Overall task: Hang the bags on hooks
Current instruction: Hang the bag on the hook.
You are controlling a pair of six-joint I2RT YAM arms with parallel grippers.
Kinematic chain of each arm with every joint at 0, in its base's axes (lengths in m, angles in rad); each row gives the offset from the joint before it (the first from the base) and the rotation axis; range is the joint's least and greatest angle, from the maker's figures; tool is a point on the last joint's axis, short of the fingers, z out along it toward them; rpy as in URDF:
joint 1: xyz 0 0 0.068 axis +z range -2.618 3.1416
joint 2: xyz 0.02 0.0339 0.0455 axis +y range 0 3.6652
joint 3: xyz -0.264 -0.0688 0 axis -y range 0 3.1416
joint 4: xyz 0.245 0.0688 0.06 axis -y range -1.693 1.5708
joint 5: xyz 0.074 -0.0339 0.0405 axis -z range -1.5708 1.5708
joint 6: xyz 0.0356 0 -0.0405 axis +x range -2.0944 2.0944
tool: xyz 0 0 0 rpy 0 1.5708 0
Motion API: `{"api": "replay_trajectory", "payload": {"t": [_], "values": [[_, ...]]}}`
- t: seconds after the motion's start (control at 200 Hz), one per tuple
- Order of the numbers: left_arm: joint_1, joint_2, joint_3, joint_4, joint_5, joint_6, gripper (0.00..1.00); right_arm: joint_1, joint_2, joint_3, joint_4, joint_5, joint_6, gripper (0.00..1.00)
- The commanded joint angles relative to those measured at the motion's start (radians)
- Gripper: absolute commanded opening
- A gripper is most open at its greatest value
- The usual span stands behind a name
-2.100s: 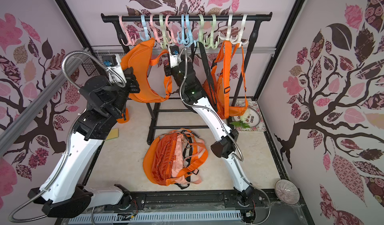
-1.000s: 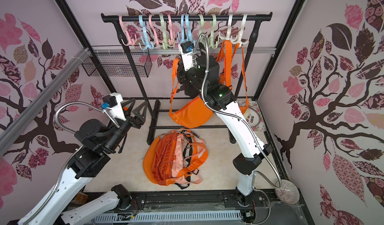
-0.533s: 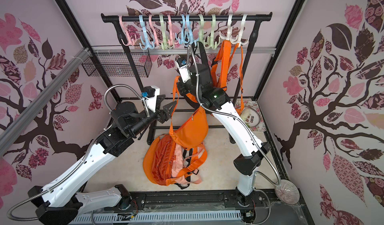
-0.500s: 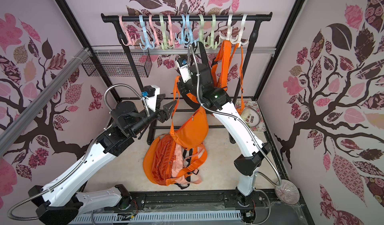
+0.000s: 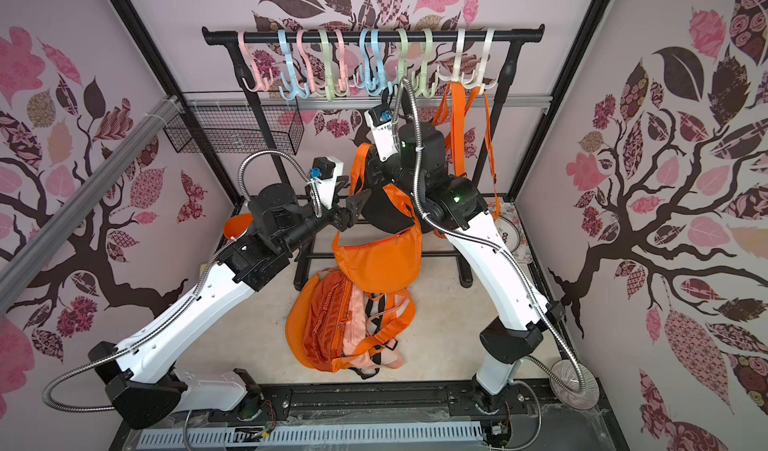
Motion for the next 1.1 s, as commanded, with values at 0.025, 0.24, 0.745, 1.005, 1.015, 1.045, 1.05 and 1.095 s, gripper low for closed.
{"api": "replay_trajectory", "payload": {"t": [0.025,0.24,0.745,1.005,1.015,1.045,1.05,1.095], "values": [[-0.014,0.026,0.080,0.051,-0.024,0.016,0.64,0.005,-0.049,0.021,-0.010,-0.006,0.003,0.00],[-0.014,0.058,0.108,0.088,-0.094,0.047,0.22,0.005,-0.073,-0.019,0.007,0.010,0.004,0.00],[0.127,0.078,0.246,0.016,-0.091,0.049,0.00,0.004,-0.112,-0.095,0.154,0.073,-0.092,0.04],[0.264,0.114,0.392,-0.059,-0.009,0.002,0.00,-0.074,-0.032,-0.004,0.234,0.024,-0.093,0.10],[0.268,0.118,0.397,-0.061,-0.006,0.001,0.00,-0.078,-0.028,0.001,0.234,0.020,-0.092,0.10],[0.280,0.126,0.415,-0.069,0.001,-0.003,0.00,-0.088,-0.013,0.016,0.237,0.012,-0.088,0.10],[0.282,0.128,0.416,-0.069,0.001,-0.003,0.00,-0.089,-0.011,0.018,0.237,0.010,-0.087,0.10],[0.298,0.143,0.464,-0.078,0.011,-0.007,0.00,-0.098,0.012,0.048,0.239,0.000,-0.083,0.10]]}}
